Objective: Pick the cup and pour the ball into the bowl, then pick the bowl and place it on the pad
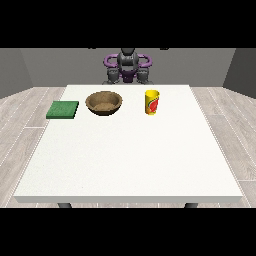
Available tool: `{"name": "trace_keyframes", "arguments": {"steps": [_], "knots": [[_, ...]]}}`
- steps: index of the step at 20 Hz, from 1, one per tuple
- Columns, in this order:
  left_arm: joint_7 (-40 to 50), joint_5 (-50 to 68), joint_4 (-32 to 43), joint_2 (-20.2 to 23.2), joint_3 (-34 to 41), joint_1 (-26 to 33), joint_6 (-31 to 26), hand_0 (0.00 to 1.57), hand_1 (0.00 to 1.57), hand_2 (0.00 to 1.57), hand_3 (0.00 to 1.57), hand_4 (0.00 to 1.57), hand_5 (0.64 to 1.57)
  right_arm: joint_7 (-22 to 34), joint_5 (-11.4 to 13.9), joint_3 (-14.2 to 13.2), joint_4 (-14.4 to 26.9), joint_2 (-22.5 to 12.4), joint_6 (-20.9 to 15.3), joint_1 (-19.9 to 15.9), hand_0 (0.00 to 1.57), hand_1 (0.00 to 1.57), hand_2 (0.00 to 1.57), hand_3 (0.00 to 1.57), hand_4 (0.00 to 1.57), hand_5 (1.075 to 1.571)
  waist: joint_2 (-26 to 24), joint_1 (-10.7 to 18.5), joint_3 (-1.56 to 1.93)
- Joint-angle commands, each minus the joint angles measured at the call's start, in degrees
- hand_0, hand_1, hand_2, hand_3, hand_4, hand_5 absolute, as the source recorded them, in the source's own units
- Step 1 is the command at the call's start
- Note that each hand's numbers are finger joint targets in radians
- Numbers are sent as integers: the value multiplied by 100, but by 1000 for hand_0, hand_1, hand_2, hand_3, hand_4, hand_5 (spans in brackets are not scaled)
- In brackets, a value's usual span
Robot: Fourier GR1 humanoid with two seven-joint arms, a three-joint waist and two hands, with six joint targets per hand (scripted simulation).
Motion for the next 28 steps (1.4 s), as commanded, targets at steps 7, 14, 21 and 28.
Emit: {"name": "trace_keyframes", "arguments": {"steps": [7, 14, 21, 28], "knots": [[330, -350, -637, -125, -87, -1062, 496, 0, 0, 0, 0, 591, 1557, 372, -55, -130, -1183, 51, -287, -433, 0, 0, 0, 0, 760, 1549, 1315, -58, -13], [-1485, -639, 406, -49, 173, -1529, 395, 0, 0, 0, 0, 548, 1526, -800, 87, -15, -757, 269, -154, -898, 0, 0, 0, 87, 712, 1545, 2960, -259, -14], [-3258, -617, 1464, -106, 456, -1273, 281, 0, 0, 0, 0, 481, 1483, -1610, -480, -634, -304, -114, 529, -772, 0, 0, 0, 0, 685, 1548, 3488, -444, -14], [-3945, -574, 3038, 79, 595, -1357, -212, 0, 0, 0, 0, 0, 1451, -1600, -591, -926, 54, -259, 594, -852, 0, 0, 0, 0, 667, 1559, 3180, -308, -15]]}}
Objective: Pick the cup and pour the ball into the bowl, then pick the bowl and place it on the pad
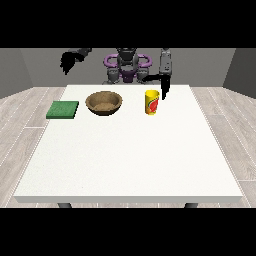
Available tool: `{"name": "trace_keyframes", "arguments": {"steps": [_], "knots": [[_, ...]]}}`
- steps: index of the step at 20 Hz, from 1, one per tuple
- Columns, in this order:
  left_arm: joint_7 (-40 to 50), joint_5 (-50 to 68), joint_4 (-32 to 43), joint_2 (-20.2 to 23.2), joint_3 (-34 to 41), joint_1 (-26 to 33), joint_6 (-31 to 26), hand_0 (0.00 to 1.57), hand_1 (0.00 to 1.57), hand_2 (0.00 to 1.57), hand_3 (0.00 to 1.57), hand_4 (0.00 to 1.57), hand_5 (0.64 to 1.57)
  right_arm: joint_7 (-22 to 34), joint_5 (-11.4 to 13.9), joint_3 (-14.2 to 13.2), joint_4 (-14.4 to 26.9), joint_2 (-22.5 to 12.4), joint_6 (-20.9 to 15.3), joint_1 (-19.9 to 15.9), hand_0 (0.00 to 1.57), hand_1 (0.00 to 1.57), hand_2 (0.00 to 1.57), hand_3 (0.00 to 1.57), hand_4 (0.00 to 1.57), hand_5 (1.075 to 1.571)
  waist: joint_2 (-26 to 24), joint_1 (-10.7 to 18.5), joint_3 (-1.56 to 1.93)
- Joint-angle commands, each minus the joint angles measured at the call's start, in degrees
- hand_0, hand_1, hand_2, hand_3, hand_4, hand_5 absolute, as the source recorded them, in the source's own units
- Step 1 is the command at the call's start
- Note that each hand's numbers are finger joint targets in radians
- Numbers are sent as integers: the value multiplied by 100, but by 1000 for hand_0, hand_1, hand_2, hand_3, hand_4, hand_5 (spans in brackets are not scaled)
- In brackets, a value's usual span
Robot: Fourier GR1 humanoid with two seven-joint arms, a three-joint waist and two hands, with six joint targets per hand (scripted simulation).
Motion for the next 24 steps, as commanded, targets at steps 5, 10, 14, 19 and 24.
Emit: {"name": "trace_keyframes", "arguments": {"steps": [5, 10, 14, 19, 24], "knots": [[-764, -100, 1777, -35, 169, -564, -17, 0, 0, 0, 0, 138, 1433, -58, -290, -490, 695, -414, 346, -185, 0, 0, 0, 0, 670, 1560, -289, 19, 2], [-1782, 107, 2566, 178, 520, -593, -353, 0, 0, 0, 0, 189, 1423, -145, -391, -542, 589, -450, 463, -108, 0, 0, 0, 0, 671, 1563, 50, -102, -1], [-1814, -16, 3264, -90, 549, -1176, 185, 0, 0, 0, 0, 363, 1464, -69, -317, -358, 701, -377, 488, -171, 0, 0, 0, 0, 675, 1564, -73, -193, 0], [-2405, -330, 3657, 286, 760, -1273, 827, 1151, 1151, 1571, 1571, 1309, 1475, -168, -800, -648, 410, -671, 872, -375, 0, 0, 0, 121, 650, 1568, 417, -694, -2], [-2161, -620, 3914, -39, 542, -1443, 1503, 1283, 1283, 1571, 1571, 1366, 1457, -9, -980, -933, 789, -891, 976, -313, 0, 0, 0, 164, 642, 1568, 39, -565, 3]]}}
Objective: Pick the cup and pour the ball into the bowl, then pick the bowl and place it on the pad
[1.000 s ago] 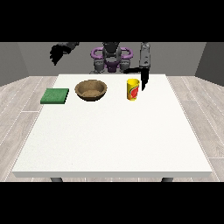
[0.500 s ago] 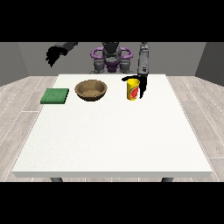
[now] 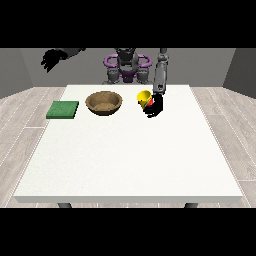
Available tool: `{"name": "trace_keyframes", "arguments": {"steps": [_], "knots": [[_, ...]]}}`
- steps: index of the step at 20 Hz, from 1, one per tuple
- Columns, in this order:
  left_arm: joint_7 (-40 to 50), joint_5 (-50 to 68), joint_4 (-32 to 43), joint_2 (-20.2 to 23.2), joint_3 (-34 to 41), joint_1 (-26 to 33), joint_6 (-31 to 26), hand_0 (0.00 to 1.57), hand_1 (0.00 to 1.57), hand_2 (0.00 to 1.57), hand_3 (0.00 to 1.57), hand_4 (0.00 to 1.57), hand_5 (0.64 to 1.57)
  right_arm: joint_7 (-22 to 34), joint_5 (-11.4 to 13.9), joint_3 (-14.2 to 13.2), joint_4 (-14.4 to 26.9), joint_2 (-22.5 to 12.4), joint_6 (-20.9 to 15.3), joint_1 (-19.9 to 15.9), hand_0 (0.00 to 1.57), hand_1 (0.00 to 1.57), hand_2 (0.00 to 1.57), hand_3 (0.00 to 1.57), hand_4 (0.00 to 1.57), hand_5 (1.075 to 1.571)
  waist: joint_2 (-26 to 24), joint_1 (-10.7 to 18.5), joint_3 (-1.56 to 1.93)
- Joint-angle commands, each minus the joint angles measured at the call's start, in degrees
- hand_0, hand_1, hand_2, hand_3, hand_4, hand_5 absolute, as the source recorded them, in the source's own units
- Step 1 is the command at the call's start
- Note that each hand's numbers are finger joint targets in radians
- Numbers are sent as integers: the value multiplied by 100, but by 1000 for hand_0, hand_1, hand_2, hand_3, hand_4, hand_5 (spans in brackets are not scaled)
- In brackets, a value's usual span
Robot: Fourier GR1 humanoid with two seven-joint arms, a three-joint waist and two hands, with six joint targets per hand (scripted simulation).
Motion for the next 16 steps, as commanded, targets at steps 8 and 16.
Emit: {"name": "trace_keyframes", "arguments": {"steps": [8, 16], "knots": [[1699, -1337, 175, -162, -1037, -646, 1317, 1289, 1289, 1571, 1571, 1411, 1446, 175, -247, -488, 1292, -548, 439, 79, 0, 0, 0, 327, 639, 1565, -1167, 290, 2], [3314, -3929, 1104, 239, -2608, -1269, 2712, 1357, 1357, 1571, 1571, 1456, 1535, 150, -162, -286, 1608, -389, 489, 5, 0, 0, 0, 151, 668, 1561, -1454, 196, 27]]}}
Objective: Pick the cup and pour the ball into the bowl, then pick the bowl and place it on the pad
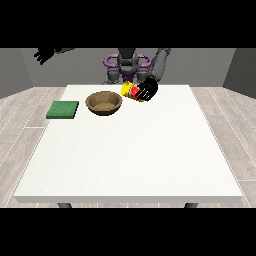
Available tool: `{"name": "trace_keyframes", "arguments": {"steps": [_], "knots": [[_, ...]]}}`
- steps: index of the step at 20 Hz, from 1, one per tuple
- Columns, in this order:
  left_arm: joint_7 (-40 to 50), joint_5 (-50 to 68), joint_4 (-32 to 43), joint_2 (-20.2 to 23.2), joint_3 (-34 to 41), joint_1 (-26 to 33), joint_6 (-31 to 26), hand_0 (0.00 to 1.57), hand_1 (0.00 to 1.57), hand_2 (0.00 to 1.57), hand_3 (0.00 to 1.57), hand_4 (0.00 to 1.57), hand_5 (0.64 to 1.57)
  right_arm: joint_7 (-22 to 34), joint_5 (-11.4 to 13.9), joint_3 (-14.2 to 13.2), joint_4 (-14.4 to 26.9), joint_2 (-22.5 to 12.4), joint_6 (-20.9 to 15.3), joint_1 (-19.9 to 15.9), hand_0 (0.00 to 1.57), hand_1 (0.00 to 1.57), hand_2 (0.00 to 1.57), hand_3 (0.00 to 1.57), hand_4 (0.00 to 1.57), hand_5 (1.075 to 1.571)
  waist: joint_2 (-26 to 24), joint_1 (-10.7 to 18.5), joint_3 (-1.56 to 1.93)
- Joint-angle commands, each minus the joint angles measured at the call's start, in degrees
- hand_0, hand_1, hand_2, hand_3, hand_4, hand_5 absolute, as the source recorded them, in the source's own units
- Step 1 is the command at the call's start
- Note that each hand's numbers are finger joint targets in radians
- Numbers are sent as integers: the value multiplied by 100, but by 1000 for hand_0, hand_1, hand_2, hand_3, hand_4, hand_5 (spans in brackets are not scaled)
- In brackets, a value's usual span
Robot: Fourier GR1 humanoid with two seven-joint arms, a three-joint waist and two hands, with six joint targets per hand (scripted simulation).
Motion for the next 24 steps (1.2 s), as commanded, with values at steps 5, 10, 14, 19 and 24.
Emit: {"name": "trace_keyframes", "arguments": {"steps": [5, 10, 14, 19, 24], "knots": [[2519, -2053, 772, -570, -1348, -1014, 135, 1347, 1347, 1571, 1571, 1444, 1540, -88, -30, -253, 901, -211, 117, -112, 0, 0, 0, 74, 688, 1559, -518, 317, -21], [3568, -2573, 656, -664, -1974, -1464, -591, 1365, 1365, 1571, 1571, 1470, 1529, -530, 95, -199, 1408, -191, 511, 74, 0, 0, 0, 0, 693, 1558, -593, 237, -24], [4359, -3159, 627, -669, -2543, -1914, -1068, 1351, 1351, 1571, 1571, 1364, 1563, -595, 155, -212, 1656, -306, 462, -350, 0, 0, 0, 127, 691, 1554, -401, 264, -25], [4928, -4029, 903, -672, -3149, -2279, -1615, 1453, 1453, 1571, 1571, 1090, 1569, -426, 233, -112, 1660, -207, 226, -496, 0, 0, 0, 293, 699, 1555, -523, 220, -30], [5158, -4017, 94, -673, -3755, -2089, -3014, 410, 410, 1341, 1548, 1019, 1571, -308, 243, 12, 1964, -167, 313, -678, 0, 0, 0, 328, 690, 1553, -772, 52, -32]]}}
